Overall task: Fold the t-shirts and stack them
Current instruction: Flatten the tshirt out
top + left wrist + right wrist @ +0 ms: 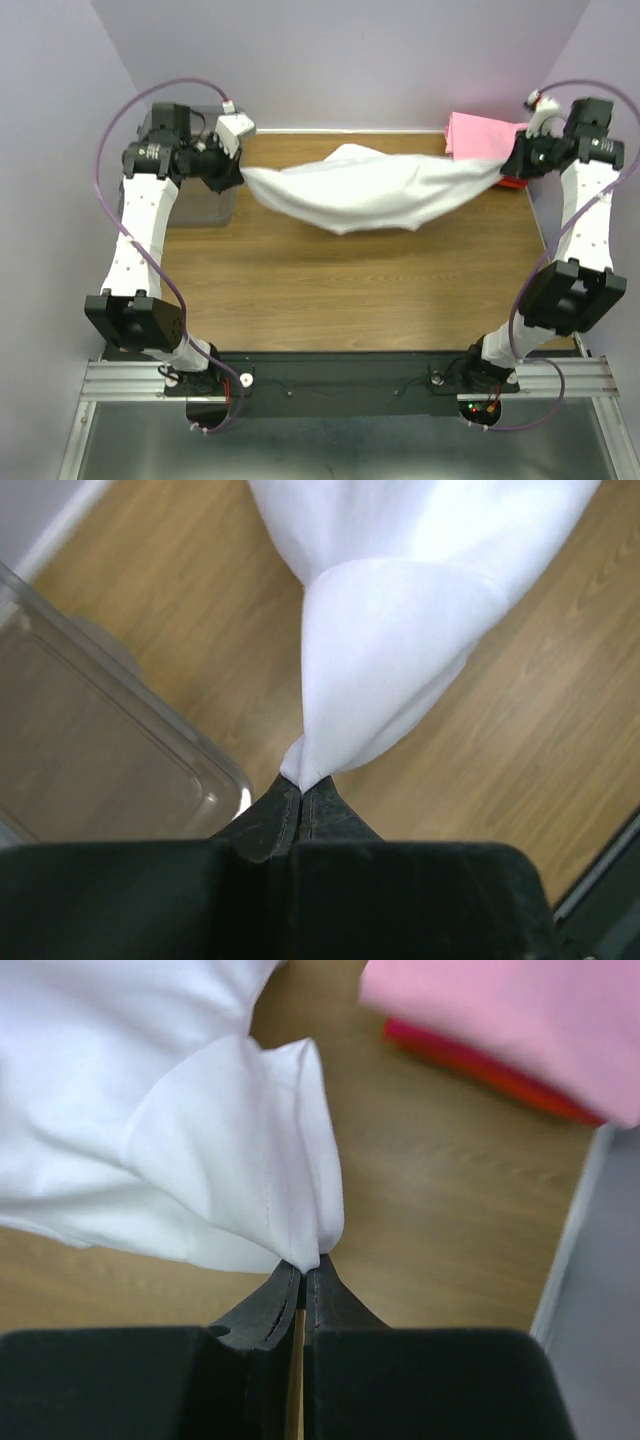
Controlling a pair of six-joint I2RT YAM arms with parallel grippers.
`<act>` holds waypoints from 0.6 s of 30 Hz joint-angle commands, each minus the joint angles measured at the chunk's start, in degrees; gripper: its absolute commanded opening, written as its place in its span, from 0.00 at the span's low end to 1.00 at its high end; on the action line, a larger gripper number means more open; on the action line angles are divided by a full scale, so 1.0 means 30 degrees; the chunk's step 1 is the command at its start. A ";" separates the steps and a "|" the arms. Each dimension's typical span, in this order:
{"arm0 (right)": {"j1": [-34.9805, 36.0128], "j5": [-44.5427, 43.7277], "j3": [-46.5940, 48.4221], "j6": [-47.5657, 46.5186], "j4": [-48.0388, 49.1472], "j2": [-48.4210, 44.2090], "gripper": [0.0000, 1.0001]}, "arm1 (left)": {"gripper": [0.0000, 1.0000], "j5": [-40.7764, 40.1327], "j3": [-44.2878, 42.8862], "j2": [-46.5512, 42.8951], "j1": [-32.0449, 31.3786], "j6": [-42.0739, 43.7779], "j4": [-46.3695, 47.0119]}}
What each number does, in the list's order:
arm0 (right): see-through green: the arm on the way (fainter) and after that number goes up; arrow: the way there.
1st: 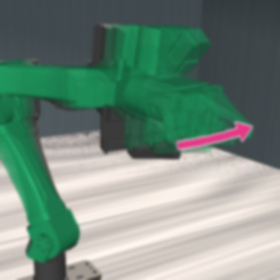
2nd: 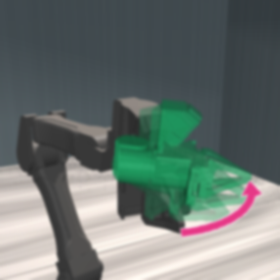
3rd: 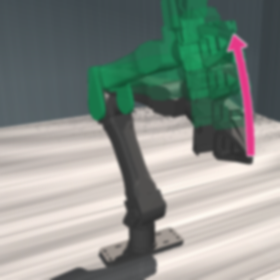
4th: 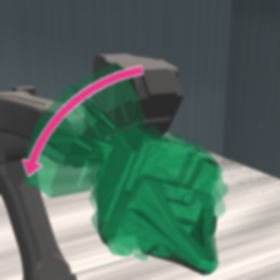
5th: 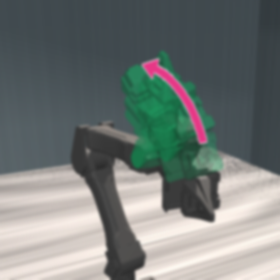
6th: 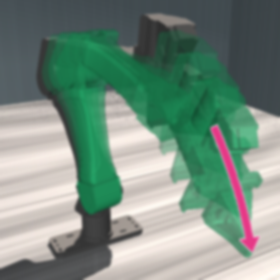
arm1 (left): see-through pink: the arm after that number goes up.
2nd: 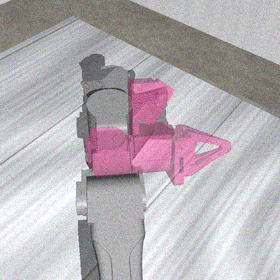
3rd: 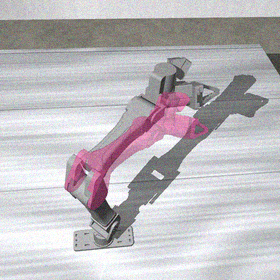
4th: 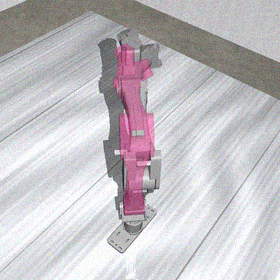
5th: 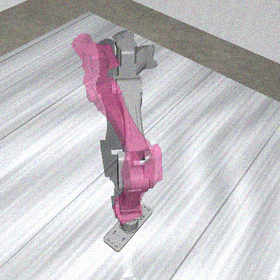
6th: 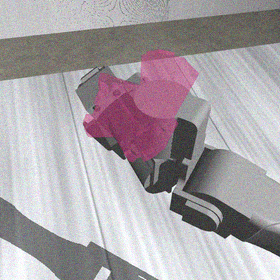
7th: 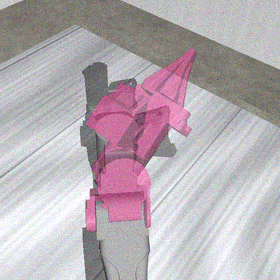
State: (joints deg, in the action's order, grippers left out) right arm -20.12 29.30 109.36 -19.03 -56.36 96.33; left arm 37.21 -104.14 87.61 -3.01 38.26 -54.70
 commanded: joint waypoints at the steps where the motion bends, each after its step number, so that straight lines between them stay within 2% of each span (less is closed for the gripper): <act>1: 0.0436 0.0867 -0.5146 -0.5134 -0.4458 -0.1466 0.01 | 0.00 -0.1385 0.4060 0.0035 0.0064 0.1367 0.0267; 3: 0.1108 0.0287 -0.7205 -0.7705 -0.6195 -0.1758 0.00 | 0.00 -0.2353 0.5583 0.0091 0.0064 0.1281 0.1119; 5: 0.2361 -0.0300 -1.0096 -0.8682 -0.6671 -0.2196 0.01 | 0.00 -0.3316 0.5709 0.1109 0.0035 0.1017 0.1823; 6: 0.3096 -0.0652 -1.0899 -0.9238 -0.6789 -0.2402 0.01 | 0.00 -0.3583 0.4954 0.1785 0.0035 0.0958 0.1739; 7: 0.5046 -0.1496 -1.1835 -0.9302 -0.6732 -0.2897 0.01 | 0.00 -0.4195 0.4251 0.3213 0.0035 0.0812 0.1622; 9: 0.7397 -0.2030 -1.3859 -0.8778 -0.6528 -0.3252 0.01 | 0.00 -0.4697 0.1996 0.4714 0.0035 0.0023 0.1592; 12: 1.2319 -0.1274 -1.4830 -0.7664 -0.6497 -0.3050 0.01 | 0.00 -0.4874 -0.2015 0.7936 -0.0052 -0.0681 0.0366; 14: 1.4548 0.0248 -1.4426 -0.7865 -0.7635 -0.2641 0.27 | 0.00 -0.5078 -0.3601 0.9807 -0.0170 -0.0946 -0.0720; 16: 1.5203 0.0430 -1.2446 -0.7984 -0.7728 -0.2317 0.50 | 0.00 -0.5546 -0.4720 1.0606 -0.0374 -0.1181 -0.0957; 18: 1.4211 0.0283 -1.0711 -0.8481 -0.7640 -0.1734 0.61 | 0.00 -0.6133 -0.4460 1.0610 -0.0492 -0.1240 -0.0783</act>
State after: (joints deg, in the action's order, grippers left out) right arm 26.44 28.99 68.60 -42.54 -76.25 90.83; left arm 21.65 -115.00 120.44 -3.42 36.21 -53.41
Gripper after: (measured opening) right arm 0.565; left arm 0.034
